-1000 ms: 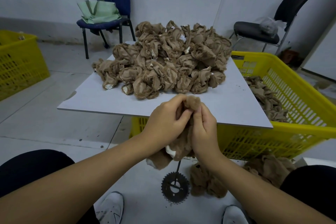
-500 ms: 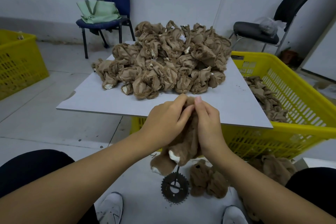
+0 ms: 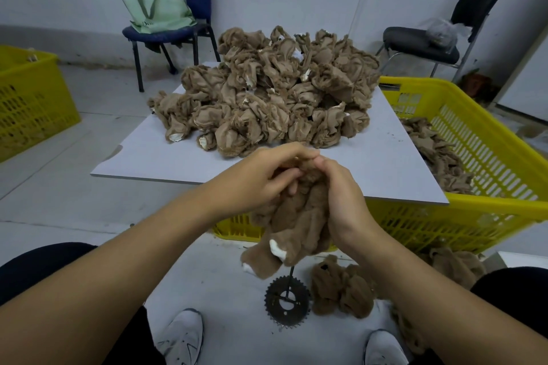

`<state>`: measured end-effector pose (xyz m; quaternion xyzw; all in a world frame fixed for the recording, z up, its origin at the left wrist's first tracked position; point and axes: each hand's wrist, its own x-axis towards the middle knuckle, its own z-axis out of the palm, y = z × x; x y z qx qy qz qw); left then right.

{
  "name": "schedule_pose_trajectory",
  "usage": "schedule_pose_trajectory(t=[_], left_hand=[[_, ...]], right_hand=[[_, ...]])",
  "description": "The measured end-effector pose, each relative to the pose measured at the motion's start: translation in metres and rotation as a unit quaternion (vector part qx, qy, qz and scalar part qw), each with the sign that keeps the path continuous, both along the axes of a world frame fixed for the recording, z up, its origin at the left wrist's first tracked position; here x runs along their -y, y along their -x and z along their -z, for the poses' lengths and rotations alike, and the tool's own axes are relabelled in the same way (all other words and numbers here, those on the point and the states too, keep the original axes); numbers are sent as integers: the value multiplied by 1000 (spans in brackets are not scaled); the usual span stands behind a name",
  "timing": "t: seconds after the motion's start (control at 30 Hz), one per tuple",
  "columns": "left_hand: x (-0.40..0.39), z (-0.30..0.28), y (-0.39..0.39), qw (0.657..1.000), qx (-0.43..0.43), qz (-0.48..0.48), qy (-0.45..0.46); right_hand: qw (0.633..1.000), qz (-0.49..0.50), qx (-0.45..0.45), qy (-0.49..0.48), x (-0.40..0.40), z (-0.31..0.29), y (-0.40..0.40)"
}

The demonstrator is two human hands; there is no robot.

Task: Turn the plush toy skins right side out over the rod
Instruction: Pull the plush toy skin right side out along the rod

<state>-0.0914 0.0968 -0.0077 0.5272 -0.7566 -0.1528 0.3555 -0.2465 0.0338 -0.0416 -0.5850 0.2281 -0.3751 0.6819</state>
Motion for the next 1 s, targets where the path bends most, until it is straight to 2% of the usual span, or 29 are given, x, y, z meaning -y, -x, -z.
schedule_pose_trajectory(t=[0.13,0.23,0.3,0.4,0.53,0.67,0.83,1.0], left_hand=[[1,4,4,981,106,-56,152],[4,1,7,975,110,-44,187],[5,-1,7,970,124,-41,203],[5,-2,11,966,130,-45,221],[5,-4,18,955,152,-64,245],[6,-9,25,949,156,-93,258],[12,-9,26,960,142,-112,214],[12,-5,29,964,121,-110,208]], right_hand=[[994,-53,55,-73,3,6,1],[989,-59,89,-100,-1,6,2],[995,-24,80,-52,-4,9,4],[996,54,10,64,-5,10,8],[985,77,-37,150,-1,3,12],[991,75,-25,110,3,-4,11],[998,53,-22,14,9,-11,8],[998,57,-34,13,11,-7,8]])
